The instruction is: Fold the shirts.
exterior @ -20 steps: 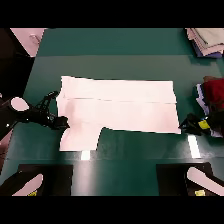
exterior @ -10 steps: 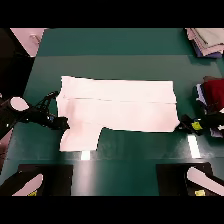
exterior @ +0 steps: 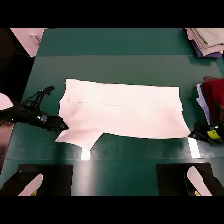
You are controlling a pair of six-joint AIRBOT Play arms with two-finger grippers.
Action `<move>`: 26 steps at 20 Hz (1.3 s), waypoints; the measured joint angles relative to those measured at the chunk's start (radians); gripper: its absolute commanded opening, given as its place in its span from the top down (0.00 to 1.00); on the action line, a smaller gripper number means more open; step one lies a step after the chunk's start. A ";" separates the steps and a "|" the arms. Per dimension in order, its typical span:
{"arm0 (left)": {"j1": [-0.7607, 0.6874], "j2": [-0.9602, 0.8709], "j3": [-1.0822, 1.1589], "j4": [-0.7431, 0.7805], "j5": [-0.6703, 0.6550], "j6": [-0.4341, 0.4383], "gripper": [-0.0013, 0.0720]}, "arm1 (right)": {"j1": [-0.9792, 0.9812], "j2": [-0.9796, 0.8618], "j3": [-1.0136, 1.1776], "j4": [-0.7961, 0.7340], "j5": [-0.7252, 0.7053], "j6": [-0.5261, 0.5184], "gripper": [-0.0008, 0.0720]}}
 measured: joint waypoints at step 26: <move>0.002 -0.409 0.228 0.096 0.891 -0.003 0.00 | 0.294 -0.744 0.707 0.077 -0.327 0.090 0.19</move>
